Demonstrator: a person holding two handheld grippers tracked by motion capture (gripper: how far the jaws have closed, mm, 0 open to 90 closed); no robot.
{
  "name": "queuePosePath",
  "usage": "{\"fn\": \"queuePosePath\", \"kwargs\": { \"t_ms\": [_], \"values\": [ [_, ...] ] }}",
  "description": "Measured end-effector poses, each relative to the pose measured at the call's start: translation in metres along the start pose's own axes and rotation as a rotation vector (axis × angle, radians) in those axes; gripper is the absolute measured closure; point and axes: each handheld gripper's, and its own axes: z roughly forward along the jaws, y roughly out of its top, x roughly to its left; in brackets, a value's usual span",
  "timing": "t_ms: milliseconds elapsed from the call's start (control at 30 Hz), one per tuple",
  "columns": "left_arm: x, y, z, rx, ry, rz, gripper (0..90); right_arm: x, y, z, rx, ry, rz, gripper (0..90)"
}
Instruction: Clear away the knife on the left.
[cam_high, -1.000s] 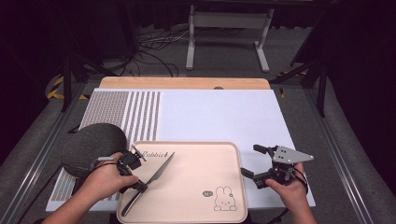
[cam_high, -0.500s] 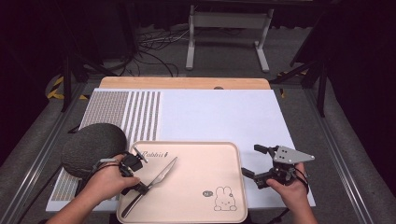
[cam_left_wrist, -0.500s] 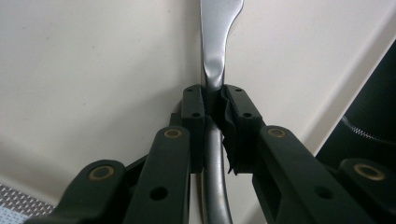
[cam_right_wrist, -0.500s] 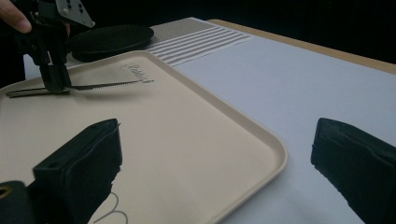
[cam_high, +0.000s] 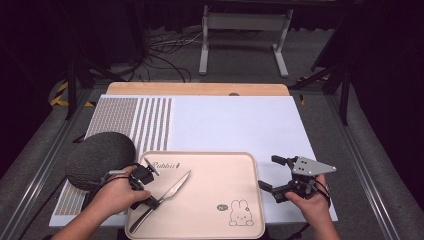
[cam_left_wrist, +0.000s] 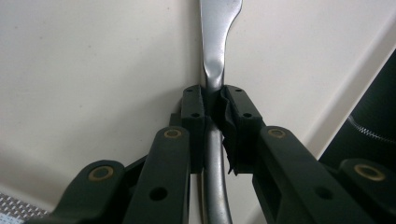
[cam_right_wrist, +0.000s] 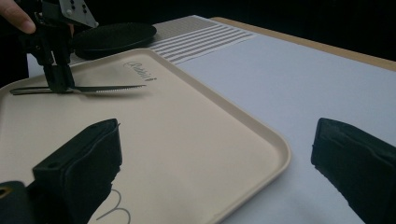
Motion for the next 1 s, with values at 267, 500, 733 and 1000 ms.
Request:
{"fn": "queuePosePath", "kwargs": {
  "t_ms": [267,500,733,1000],
  "values": [
    [0.001,-0.001,0.000,-0.003,-0.002,0.004,80.0,0.000,0.000,0.000,-0.001,-0.004,-0.002,2.5],
    [0.001,-0.001,-0.002,-0.020,0.002,0.011,74.0,0.000,0.000,0.000,0.000,0.001,0.000,2.6],
    [-0.006,-0.001,-0.006,-0.083,0.083,0.076,36.1,0.000,-0.001,0.000,-0.003,0.001,0.001,2.5],
    [-0.018,0.001,-0.008,-0.205,0.155,0.294,22.6,0.000,-0.001,0.000,-0.001,0.002,-0.001,2.5]
  ]
}}
